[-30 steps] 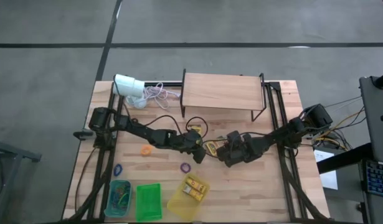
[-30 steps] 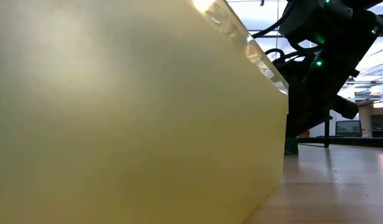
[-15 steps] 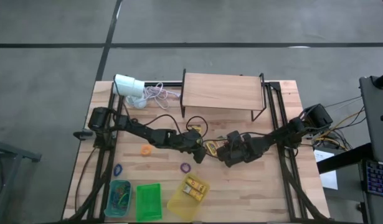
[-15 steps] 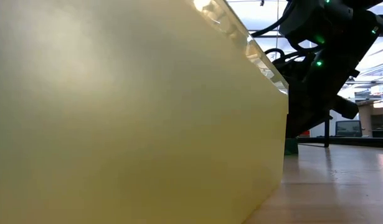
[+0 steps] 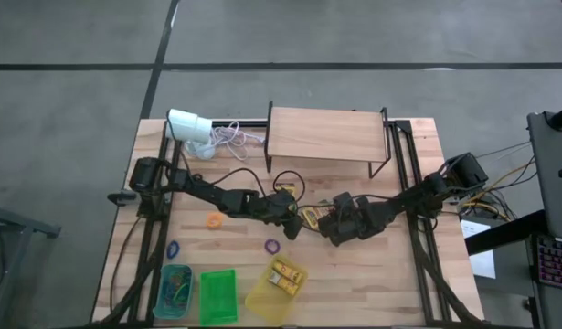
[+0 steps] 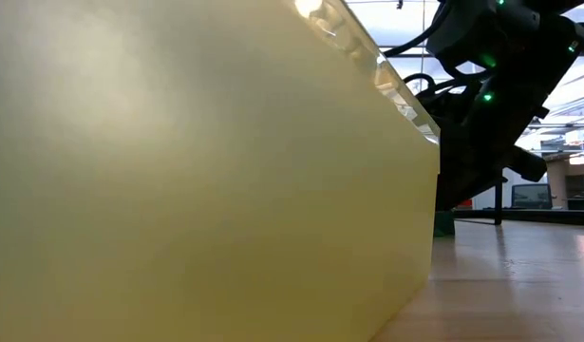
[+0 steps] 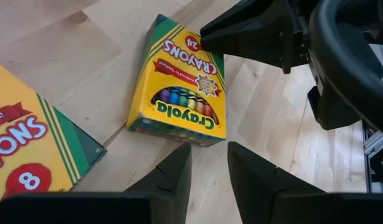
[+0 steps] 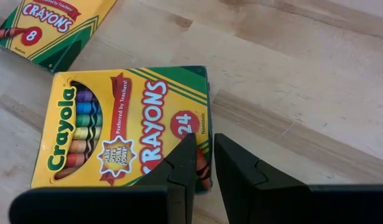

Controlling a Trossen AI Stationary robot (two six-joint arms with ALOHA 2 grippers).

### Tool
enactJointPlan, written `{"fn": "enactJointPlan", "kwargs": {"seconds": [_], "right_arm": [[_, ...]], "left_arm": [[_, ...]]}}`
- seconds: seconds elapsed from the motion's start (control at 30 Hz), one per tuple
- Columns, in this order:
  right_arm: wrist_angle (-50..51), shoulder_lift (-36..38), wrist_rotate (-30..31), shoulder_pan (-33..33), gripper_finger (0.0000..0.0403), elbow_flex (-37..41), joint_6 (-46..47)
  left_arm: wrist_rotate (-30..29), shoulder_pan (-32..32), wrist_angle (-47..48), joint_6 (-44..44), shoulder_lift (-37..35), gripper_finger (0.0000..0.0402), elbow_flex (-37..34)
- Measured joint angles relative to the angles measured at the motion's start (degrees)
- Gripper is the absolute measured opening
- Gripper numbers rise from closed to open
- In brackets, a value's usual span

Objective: Pick & Place Office Desk Supplies
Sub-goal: Put the crayon box into the yellow bin

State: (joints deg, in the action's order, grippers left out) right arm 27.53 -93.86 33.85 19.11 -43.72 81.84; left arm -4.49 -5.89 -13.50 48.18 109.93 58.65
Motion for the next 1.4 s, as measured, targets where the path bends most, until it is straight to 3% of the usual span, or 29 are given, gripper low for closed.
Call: {"fn": "enactJointPlan", "kwargs": {"seconds": [1.4], "right_arm": [[0.0, 0.0, 0.5, 0.0, 0.0052, -4.9, -3.0]], "left_arm": [[0.0, 0.0, 0.0, -0.2, 0.0, 0.0109, 0.0]]}}
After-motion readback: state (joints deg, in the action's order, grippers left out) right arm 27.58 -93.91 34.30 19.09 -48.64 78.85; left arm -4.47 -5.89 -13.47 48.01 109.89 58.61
